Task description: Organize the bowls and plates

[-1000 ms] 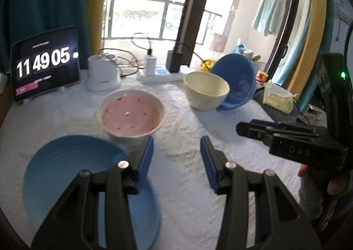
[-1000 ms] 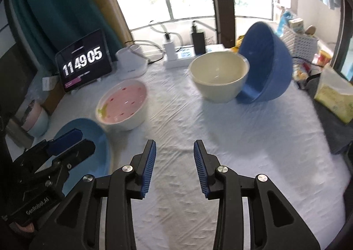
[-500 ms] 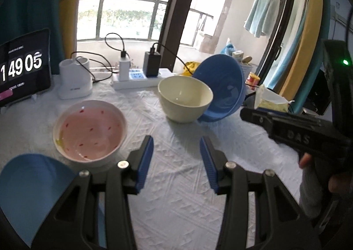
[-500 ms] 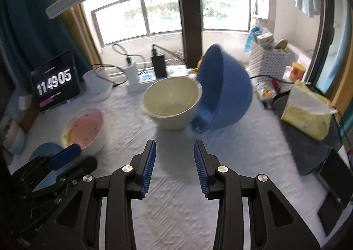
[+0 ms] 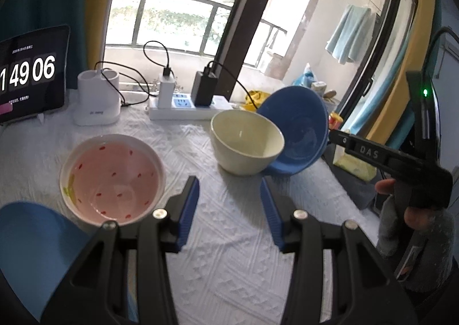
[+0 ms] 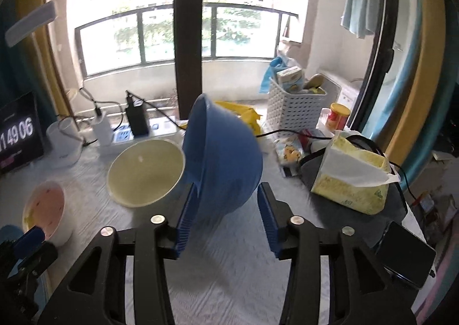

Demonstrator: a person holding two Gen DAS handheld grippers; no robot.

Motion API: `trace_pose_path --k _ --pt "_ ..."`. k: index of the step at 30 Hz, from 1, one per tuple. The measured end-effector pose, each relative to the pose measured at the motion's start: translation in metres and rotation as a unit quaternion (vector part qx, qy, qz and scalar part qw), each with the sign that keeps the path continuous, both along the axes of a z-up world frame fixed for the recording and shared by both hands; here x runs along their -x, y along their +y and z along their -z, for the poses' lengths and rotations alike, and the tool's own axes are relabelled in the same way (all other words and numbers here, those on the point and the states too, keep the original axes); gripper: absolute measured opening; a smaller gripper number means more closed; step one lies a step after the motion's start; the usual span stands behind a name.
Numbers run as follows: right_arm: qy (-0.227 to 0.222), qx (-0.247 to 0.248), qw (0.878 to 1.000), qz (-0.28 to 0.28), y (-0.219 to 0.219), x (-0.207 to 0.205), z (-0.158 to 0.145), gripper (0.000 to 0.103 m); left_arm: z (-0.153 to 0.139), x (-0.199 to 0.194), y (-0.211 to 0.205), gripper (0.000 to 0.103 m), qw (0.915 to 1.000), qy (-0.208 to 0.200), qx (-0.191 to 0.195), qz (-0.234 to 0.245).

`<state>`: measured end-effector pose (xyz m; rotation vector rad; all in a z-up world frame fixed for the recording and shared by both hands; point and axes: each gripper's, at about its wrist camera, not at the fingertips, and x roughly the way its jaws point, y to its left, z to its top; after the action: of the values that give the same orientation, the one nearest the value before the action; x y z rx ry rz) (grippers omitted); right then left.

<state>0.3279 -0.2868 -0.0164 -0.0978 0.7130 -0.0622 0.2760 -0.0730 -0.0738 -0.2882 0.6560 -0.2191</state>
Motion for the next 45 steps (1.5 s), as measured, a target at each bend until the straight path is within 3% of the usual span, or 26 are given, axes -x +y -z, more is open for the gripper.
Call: trace_pose_path --k 12,18,27,31,32,33,34,39,45 --pt "-0.029 0.046 0.998 0.025 0.007 -0.022 0.001 0.052 0.007 -0.013 0.003 0.046 0.9997 0.018 0.011 -0.01" --pt "-0.038 0.037 0.998 0.013 0.015 -0.025 -0.005 0.052 0.005 -0.013 0.004 0.046 0.9998 0.013 0.013 -0.01" --pt "-0.033 0.086 0.995 0.041 0.015 -0.045 0.01 0.055 0.005 -0.016 0.009 0.046 0.9996 0.012 0.019 -0.018" --pt "-0.013 0.077 0.996 0.036 0.009 -0.055 0.023 0.054 0.006 -0.018 0.01 0.046 0.9995 0.013 0.019 -0.019" --pt "-0.011 0.077 0.996 0.038 0.007 -0.057 0.026 0.051 0.006 -0.018 0.01 0.046 0.9996 0.013 0.018 -0.02" --pt "-0.009 0.072 0.997 0.034 0.005 -0.058 0.029 0.034 0.007 -0.018 0.009 0.046 0.9996 0.013 0.018 -0.02" --pt "-0.005 0.076 0.996 0.042 0.004 -0.058 0.031 0.028 0.007 -0.019 0.009 0.046 0.9996 0.014 0.017 -0.02" --pt "-0.026 0.083 0.994 0.074 -0.015 -0.049 0.03 0.015 0.01 -0.021 0.006 0.047 0.9996 0.018 0.013 -0.017" --pt "-0.034 0.064 0.992 0.101 -0.049 -0.033 0.019 0.012 0.009 -0.02 -0.008 0.047 0.9998 0.019 0.007 -0.001"
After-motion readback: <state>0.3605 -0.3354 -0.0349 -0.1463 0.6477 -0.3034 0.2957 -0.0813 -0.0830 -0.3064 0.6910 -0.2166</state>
